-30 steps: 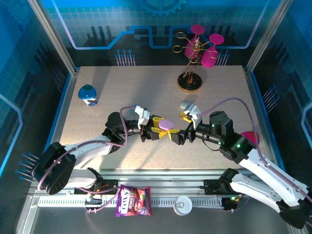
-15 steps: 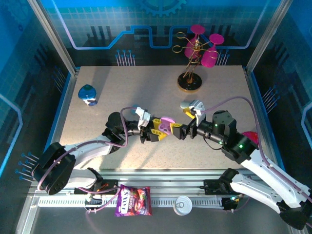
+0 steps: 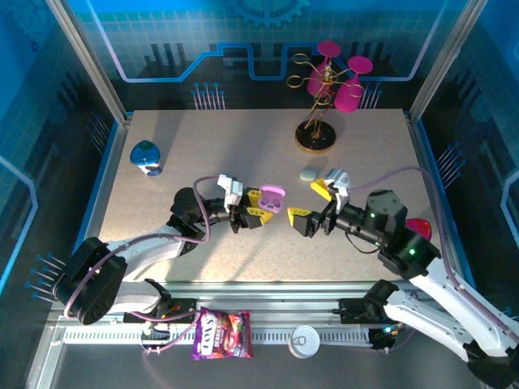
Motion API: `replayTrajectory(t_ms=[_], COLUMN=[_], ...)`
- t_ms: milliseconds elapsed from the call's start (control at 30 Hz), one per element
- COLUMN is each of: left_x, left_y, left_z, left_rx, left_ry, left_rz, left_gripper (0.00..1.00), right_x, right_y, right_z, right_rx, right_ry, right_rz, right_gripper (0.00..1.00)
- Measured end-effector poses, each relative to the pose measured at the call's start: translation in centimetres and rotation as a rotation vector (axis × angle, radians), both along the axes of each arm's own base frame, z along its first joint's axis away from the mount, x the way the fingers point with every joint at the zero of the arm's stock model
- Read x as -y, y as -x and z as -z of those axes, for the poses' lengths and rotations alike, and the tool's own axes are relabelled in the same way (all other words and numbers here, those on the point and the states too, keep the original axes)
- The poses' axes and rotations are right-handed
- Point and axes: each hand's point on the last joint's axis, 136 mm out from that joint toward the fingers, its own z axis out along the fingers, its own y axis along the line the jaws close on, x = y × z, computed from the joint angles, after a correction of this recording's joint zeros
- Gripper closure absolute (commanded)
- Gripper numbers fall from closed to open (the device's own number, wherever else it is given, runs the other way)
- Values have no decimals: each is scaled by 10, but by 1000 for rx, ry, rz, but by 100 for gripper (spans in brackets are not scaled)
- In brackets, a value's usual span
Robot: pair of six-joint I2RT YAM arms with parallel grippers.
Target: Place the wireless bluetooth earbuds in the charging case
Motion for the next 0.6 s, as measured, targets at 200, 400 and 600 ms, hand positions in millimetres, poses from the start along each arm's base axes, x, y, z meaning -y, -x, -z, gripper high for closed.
replayTrajectory(t_ms=[200, 400, 600], left_x=[-13, -21, -27], left_y=[-20, -22, -17], left_z=[4, -4, -17], left_rx=[-20, 1, 43], left_ry=[15, 35, 48], left_rz=[-113, -172, -189], left_gripper=[70, 69, 69], right_x=[38, 59, 60], right_y=[-20, -45, -51], right_z=[29, 95, 171], right_rx=[-90, -345, -593], right_ry=[-20, 61, 244], right_rz=[190, 334, 384], right_gripper=[2, 5, 10])
